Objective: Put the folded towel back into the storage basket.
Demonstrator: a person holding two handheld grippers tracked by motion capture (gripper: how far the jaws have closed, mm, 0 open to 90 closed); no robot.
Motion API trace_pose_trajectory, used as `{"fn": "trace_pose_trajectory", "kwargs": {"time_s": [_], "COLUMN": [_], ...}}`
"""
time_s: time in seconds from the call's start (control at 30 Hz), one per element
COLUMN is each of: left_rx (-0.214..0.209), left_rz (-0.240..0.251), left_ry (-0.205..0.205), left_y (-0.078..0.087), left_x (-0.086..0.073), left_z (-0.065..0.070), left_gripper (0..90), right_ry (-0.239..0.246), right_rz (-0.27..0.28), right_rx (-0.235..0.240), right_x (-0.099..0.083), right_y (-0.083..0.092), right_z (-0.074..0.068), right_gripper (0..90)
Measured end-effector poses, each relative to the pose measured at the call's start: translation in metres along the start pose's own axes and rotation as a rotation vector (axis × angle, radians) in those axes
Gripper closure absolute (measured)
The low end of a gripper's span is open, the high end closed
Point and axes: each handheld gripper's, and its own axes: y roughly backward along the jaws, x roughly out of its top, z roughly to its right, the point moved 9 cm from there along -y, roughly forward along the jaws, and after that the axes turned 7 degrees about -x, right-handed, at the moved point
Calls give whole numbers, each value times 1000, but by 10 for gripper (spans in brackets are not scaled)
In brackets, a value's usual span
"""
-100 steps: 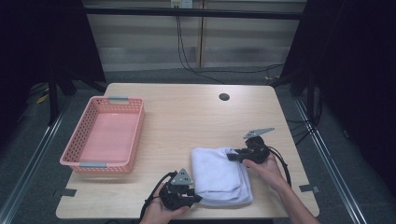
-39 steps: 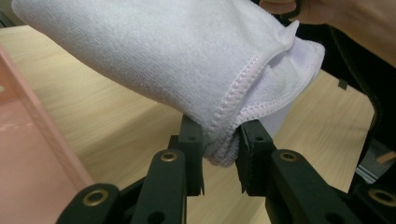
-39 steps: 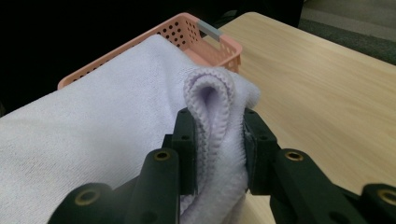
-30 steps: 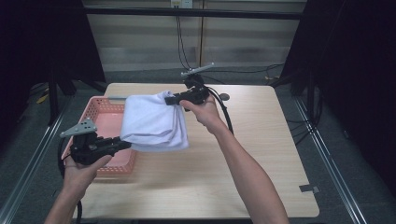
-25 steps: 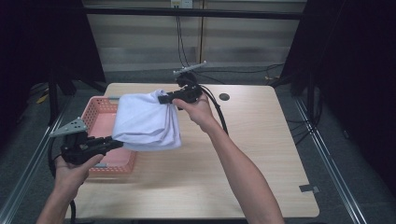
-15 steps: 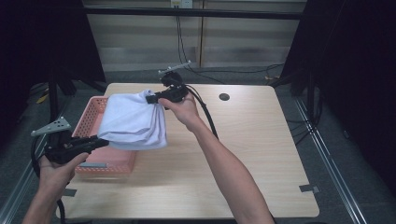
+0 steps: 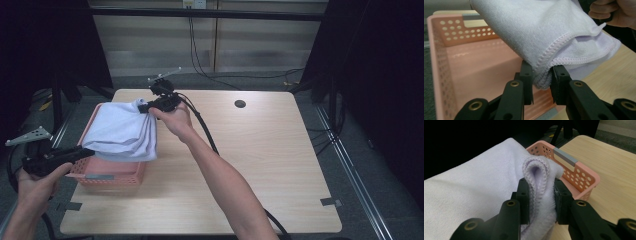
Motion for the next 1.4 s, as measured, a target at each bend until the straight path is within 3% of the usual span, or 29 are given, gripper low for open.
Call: {"fn": "trace_pose_trajectory", "kwargs": {"time_s": [0.4, 0.7, 0.83, 1.0, 1.13, 1.27, 1.37, 1.4], "left_rx": [88, 127, 136, 160, 153, 159, 143, 166], "left_rz": [-17, -47, -85, -131, -158, -189, -221, -227], "left_ry": [61, 114, 109, 95, 113, 100, 77, 72], "left_y": [19, 19, 11, 2, -4, -9, -13, -14], "left_x": [-9, -34, -42, -47, -53, -55, -59, -60], "left_z": [-36, -64, -65, -67, -67, -67, -62, -61], "left_gripper": [752, 751, 751, 746, 745, 736, 651, 620], "right_ry": [-15, -32, -22, -43, -48, -53, -43, -43], "right_rz": [2, -25, -48, -53, -61, -69, -73, -77], "right_rx": [-4, 1, -11, -26, -34, -38, -73, -76], "right_x": [10, -5, -16, -30, -38, -44, -49, -50], "right_y": [-37, -65, -73, -81, -86, -91, -97, -99], "right_z": [-19, -29, -25, -17, -14, -10, -6, -6], "right_gripper": [706, 706, 706, 705, 704, 691, 602, 561]}}
